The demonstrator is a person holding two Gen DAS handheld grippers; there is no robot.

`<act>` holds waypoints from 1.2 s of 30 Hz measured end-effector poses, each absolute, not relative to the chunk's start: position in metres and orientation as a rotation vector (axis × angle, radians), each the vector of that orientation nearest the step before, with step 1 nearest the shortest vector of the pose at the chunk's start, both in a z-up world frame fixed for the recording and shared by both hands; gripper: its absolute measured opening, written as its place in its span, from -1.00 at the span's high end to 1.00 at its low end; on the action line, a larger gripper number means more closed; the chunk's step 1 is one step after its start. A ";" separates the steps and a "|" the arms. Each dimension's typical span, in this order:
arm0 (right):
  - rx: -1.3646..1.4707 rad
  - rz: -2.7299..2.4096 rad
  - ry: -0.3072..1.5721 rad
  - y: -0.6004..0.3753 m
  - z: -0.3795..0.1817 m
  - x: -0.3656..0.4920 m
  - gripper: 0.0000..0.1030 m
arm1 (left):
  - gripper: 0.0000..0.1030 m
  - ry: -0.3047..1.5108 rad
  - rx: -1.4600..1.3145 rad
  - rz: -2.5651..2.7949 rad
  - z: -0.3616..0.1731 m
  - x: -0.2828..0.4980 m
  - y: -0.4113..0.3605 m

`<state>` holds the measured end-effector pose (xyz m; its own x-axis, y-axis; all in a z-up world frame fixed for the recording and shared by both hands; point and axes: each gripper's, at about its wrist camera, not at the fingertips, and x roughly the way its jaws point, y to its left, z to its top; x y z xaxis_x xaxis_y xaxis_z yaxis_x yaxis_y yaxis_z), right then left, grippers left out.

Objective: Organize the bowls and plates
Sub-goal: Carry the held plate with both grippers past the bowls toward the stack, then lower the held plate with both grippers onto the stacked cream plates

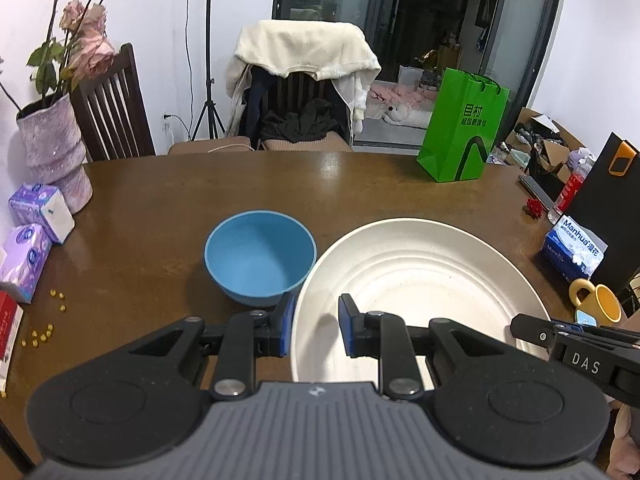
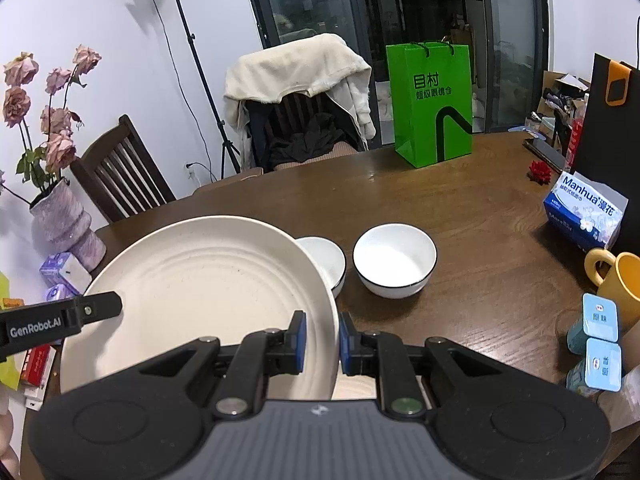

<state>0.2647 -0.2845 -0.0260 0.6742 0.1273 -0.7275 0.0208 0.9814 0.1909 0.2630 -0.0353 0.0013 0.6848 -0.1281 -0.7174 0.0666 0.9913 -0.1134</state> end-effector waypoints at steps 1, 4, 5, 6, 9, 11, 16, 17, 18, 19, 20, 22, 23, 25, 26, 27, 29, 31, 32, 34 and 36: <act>0.190 0.061 0.832 -0.284 -0.028 0.263 0.69 | 0.55 0.812 -0.083 -0.110 -0.001 0.262 -0.035; 0.191 0.060 0.839 -0.284 -0.033 0.259 0.69 | 0.55 0.825 -0.089 -0.110 -0.008 0.260 -0.033; 0.191 0.060 0.841 -0.285 -0.034 0.258 0.69 | 0.55 0.829 -0.090 -0.110 -0.010 0.260 -0.033; 0.188 0.059 0.844 -0.284 -0.036 0.257 0.68 | 0.55 0.834 -0.091 -0.110 -0.013 0.259 -0.033; 0.183 0.058 0.851 -0.283 -0.043 0.254 0.69 | 0.55 0.846 -0.094 -0.112 -0.020 0.256 -0.031; 0.181 0.057 0.856 -0.283 -0.047 0.253 0.69 | 0.55 0.855 -0.096 -0.115 -0.024 0.255 -0.030; 0.174 0.057 0.868 -0.281 -0.057 0.251 0.69 | 0.55 0.867 -0.101 -0.111 -0.033 0.252 -0.028; 0.170 0.058 0.867 -0.281 -0.058 0.251 0.69 | 0.55 0.868 -0.101 -0.111 -0.035 0.252 -0.027; 0.167 0.059 0.867 -0.280 -0.060 0.250 0.69 | 0.55 0.869 -0.101 -0.113 -0.036 0.251 -0.027; 0.166 0.059 0.867 -0.280 -0.061 0.250 0.69 | 0.55 0.870 -0.098 -0.116 -0.037 0.251 -0.027; 0.164 0.059 0.867 -0.280 -0.062 0.249 0.69 | 0.55 0.872 -0.096 -0.119 -0.039 0.251 -0.027; 0.160 0.057 0.867 -0.279 -0.065 0.249 0.69 | 0.55 0.876 -0.097 -0.123 -0.042 0.251 -0.027; 0.160 0.057 0.868 -0.278 -0.066 0.249 0.69 | 0.55 0.879 -0.098 -0.125 -0.044 0.249 -0.027; 0.156 0.056 0.868 -0.279 -0.069 0.248 0.69 | 0.55 0.882 -0.096 -0.128 -0.048 0.250 -0.028; 0.153 0.055 0.868 -0.279 -0.070 0.247 0.69 | 0.55 0.884 -0.092 -0.132 -0.050 0.250 -0.030; 0.150 0.054 0.868 -0.279 -0.072 0.247 0.69 | 0.55 0.885 -0.088 -0.134 -0.052 0.250 -0.031; 0.144 0.051 0.870 -0.281 -0.074 0.247 0.69 | 0.55 0.887 -0.086 -0.137 -0.055 0.249 -0.033; 0.142 0.047 0.874 -0.282 -0.077 0.246 0.69 | 0.55 0.891 -0.084 -0.143 -0.059 0.249 -0.035; 0.141 0.044 0.875 -0.283 -0.079 0.245 0.69 | 0.55 0.893 -0.082 -0.146 -0.061 0.250 -0.036; 0.137 0.040 0.878 -0.285 -0.082 0.244 0.69 | 0.55 0.898 -0.077 -0.153 -0.064 0.250 -0.039; 0.134 0.036 0.878 -0.287 -0.086 0.243 0.69 | 0.55 0.900 -0.069 -0.158 -0.068 0.251 -0.042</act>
<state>0.2426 -0.2865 -0.0855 0.6387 0.0865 -0.7646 0.0238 0.9910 0.1320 0.2510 -0.0422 -0.0676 0.6110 -0.1654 -0.7741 0.1073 0.9862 -0.1261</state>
